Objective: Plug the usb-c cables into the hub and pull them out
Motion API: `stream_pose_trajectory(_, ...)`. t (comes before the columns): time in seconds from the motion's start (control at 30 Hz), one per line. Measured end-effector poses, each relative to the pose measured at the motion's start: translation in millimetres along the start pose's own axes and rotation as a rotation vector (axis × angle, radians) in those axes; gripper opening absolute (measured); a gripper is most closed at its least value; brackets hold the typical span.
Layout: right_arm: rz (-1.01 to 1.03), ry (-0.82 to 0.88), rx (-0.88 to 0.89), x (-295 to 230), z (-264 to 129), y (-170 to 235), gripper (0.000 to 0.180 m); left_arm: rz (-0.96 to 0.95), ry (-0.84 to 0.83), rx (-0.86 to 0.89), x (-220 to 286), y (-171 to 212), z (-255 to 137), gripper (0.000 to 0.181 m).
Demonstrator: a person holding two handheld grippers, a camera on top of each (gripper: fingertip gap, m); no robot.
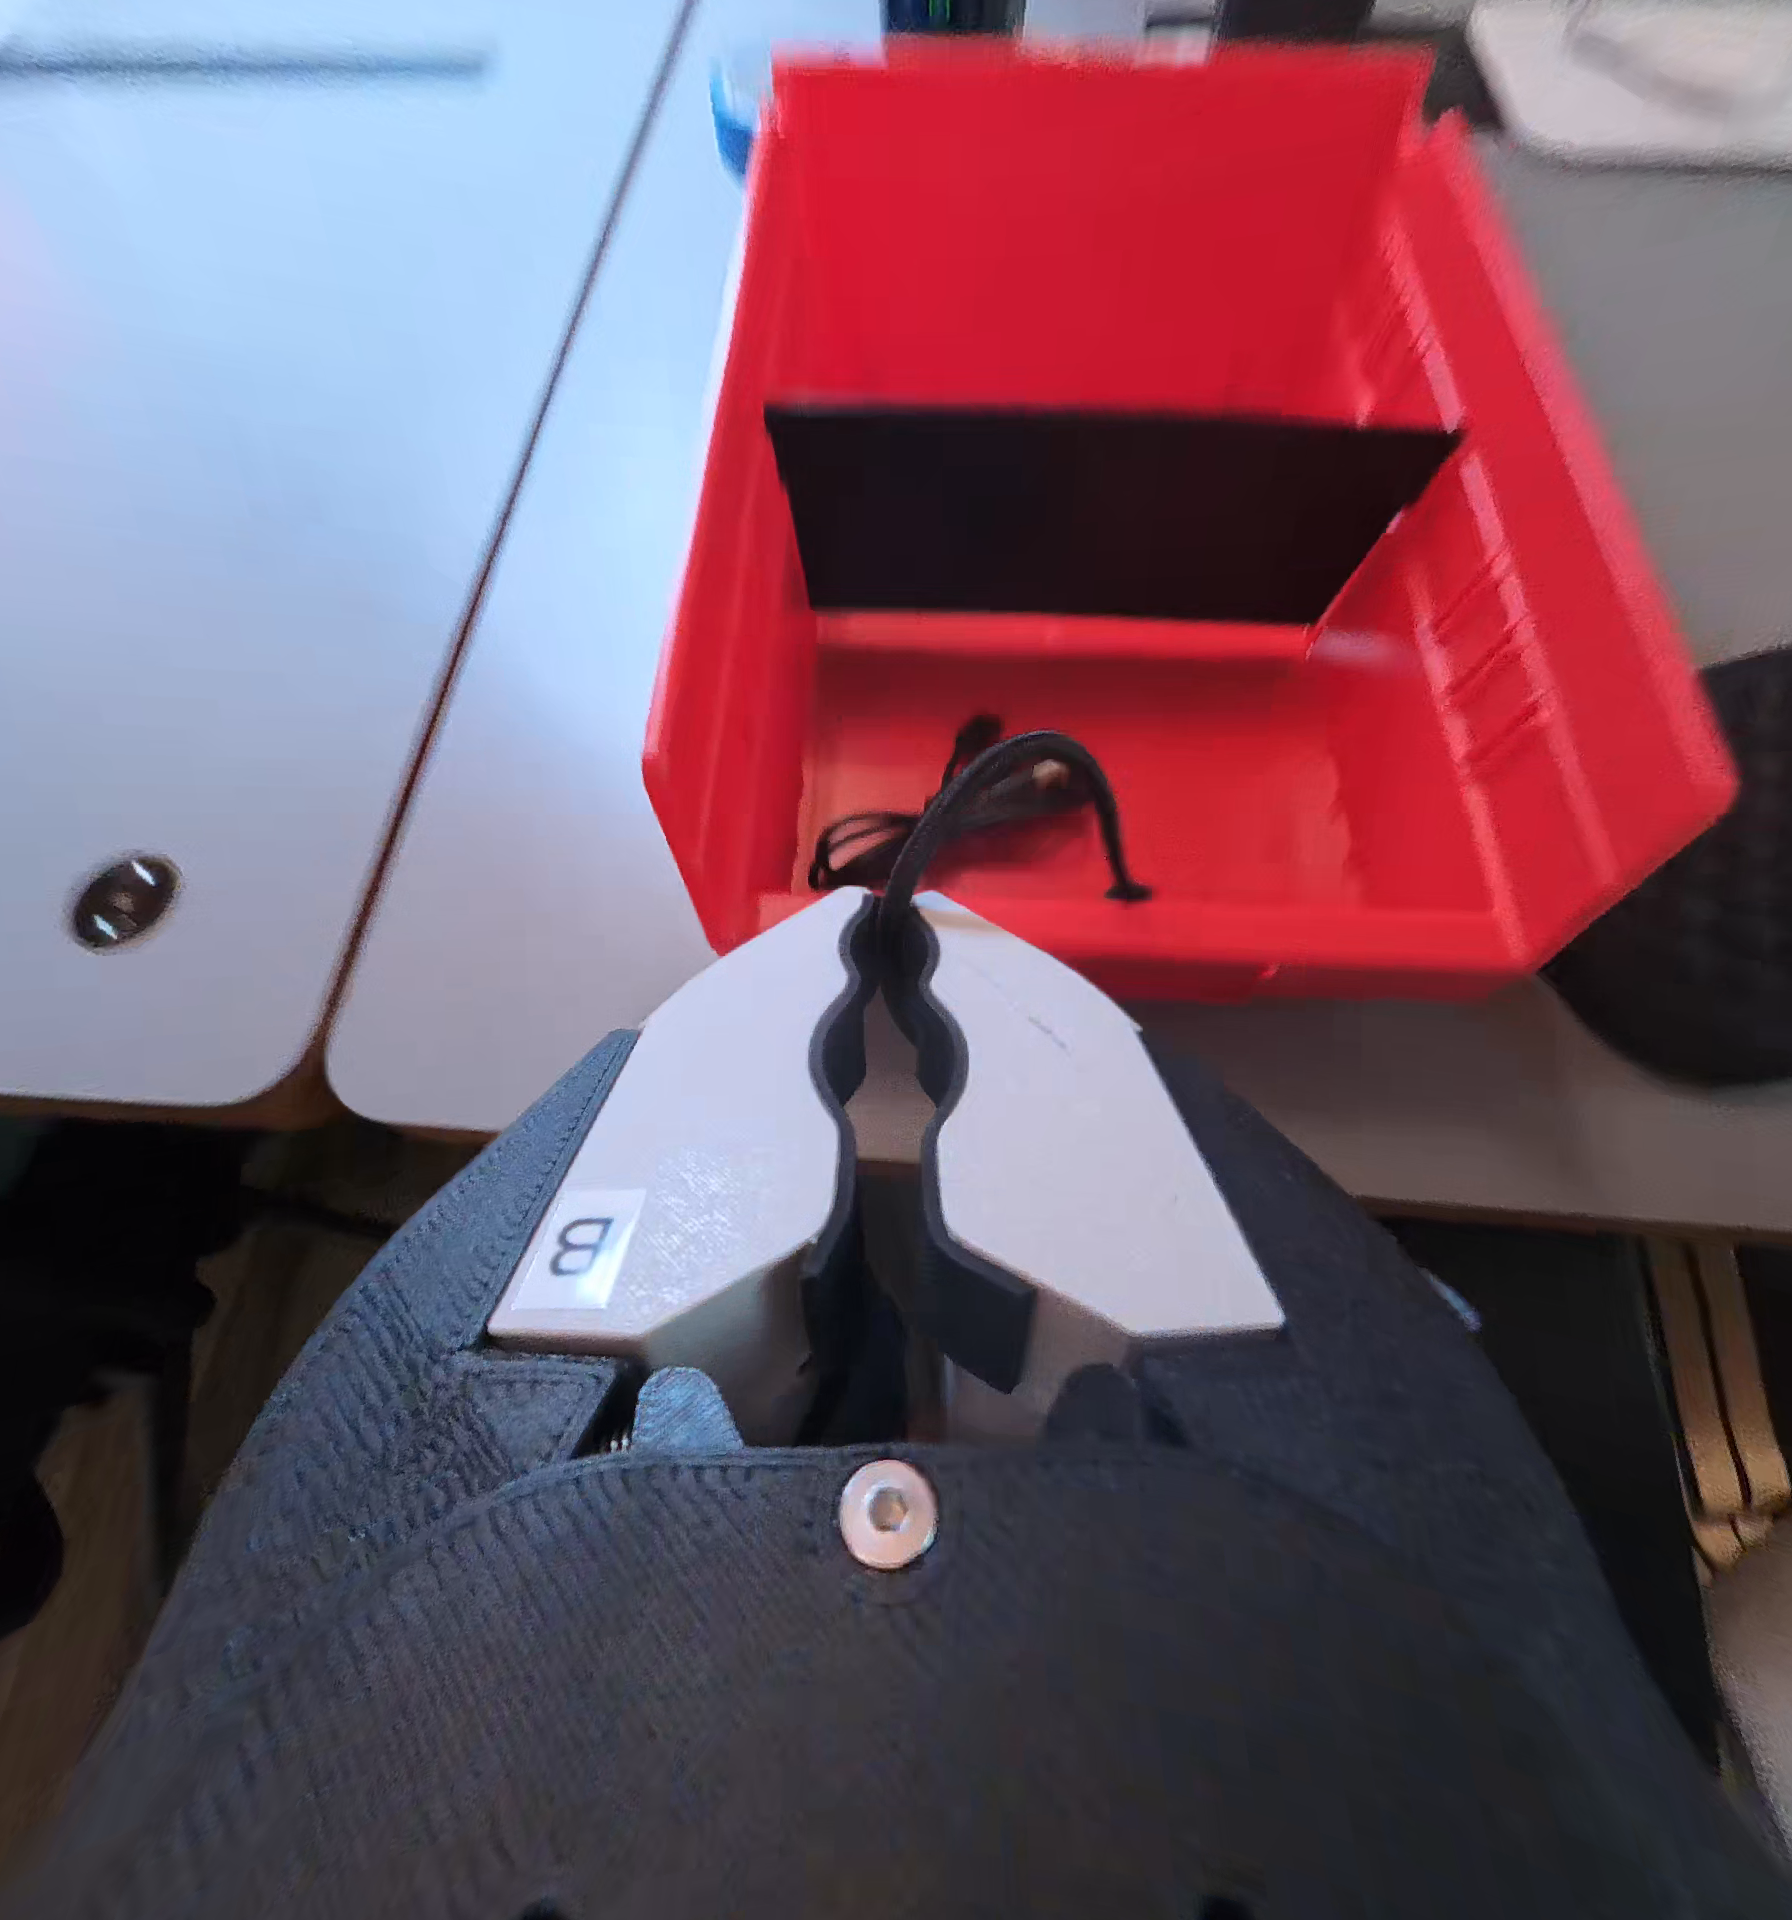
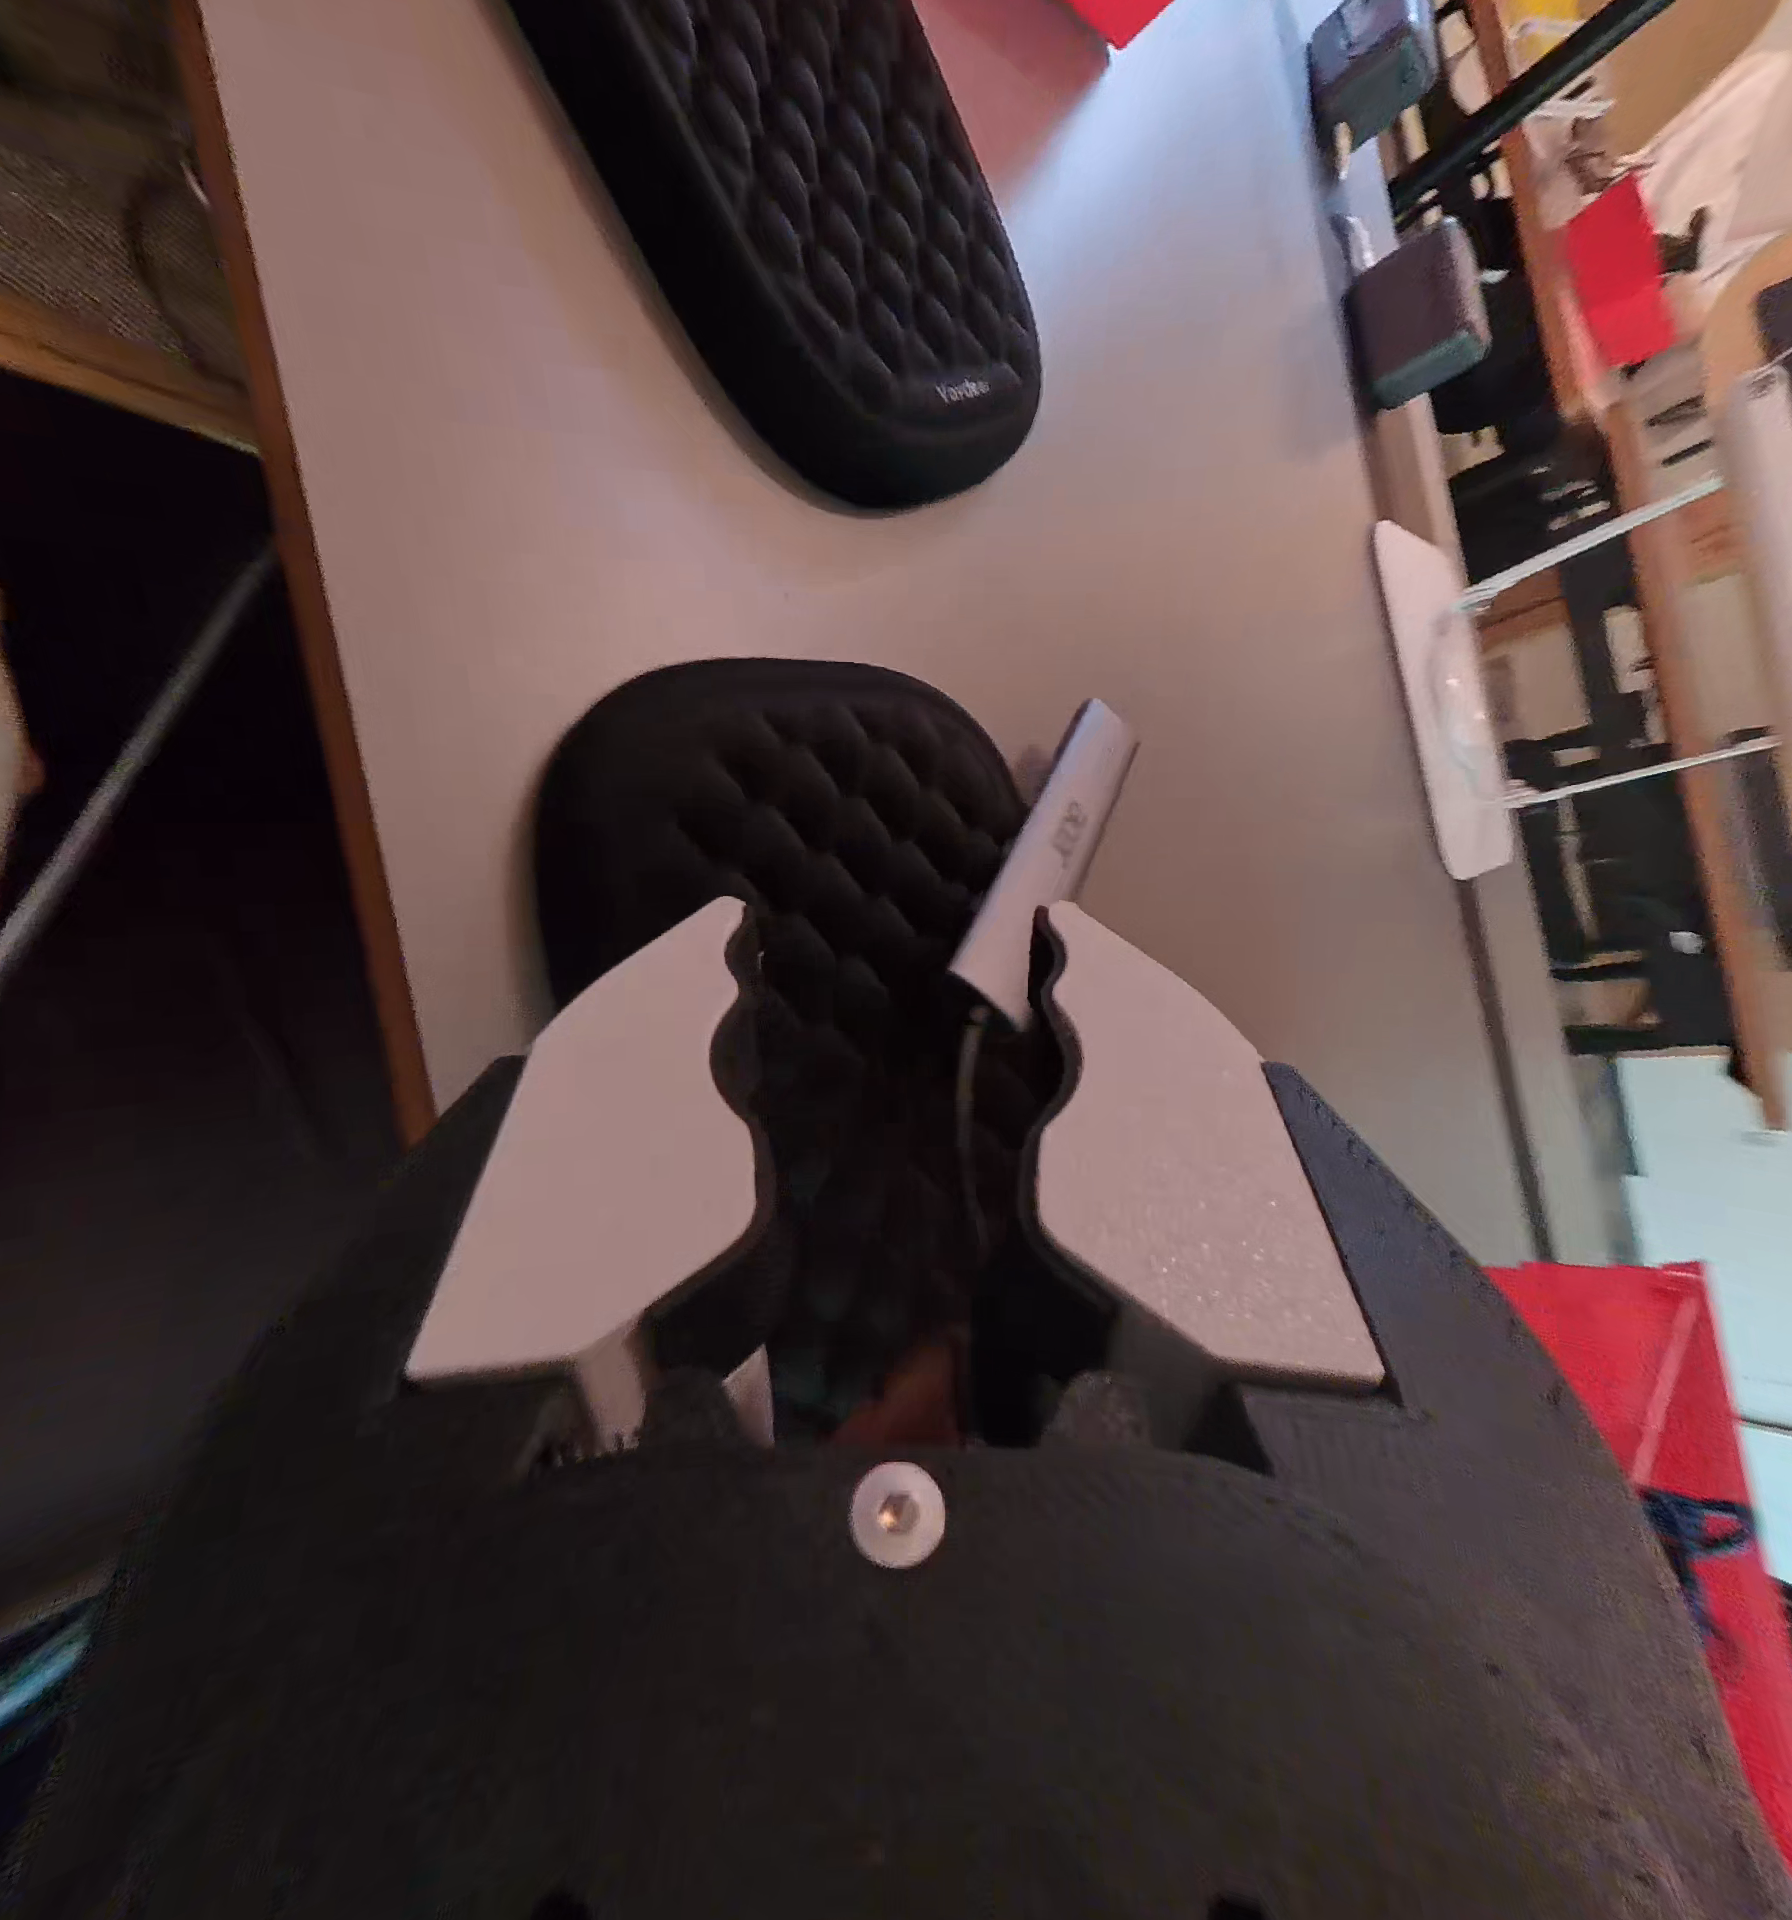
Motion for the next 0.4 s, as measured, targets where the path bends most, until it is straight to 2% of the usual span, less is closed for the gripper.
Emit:
stream_pose_trajectory(0.03, 0.024, -0.019, 0.017, -1, 0, 0, 0.052, 0.011, -0.014, 0.062, 3, -10, -9, 0.004)
stream_pose_trajectory(0.2, 0.148, -0.048, 0.189, 2, -11, -6, 0.056, 0.119, 0.009, 0.483, 31, -64, -64, 0.004)
stream_pose_trajectory(0.3, 0.220, 0.000, 0.364, 12, -28, -18, 0.055, 0.126, 0.206, 0.789, 67, -95, -99, 0.004)
stream_pose_trajectory(0.4, 0.274, 0.049, 0.556, 22, -43, -37, 0.050, 0.077, 0.462, 0.985, 106, -119, -119, 0.004)
Point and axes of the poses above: each gripper's, where its closed fingertips meet, z out along the fingers, y out of its underside, x = y × z across the jaws, the point moved 6 cm from there along -z, back along the fingers, and after that the axes turned 6 degrees about -y, right-handed, at the moved point
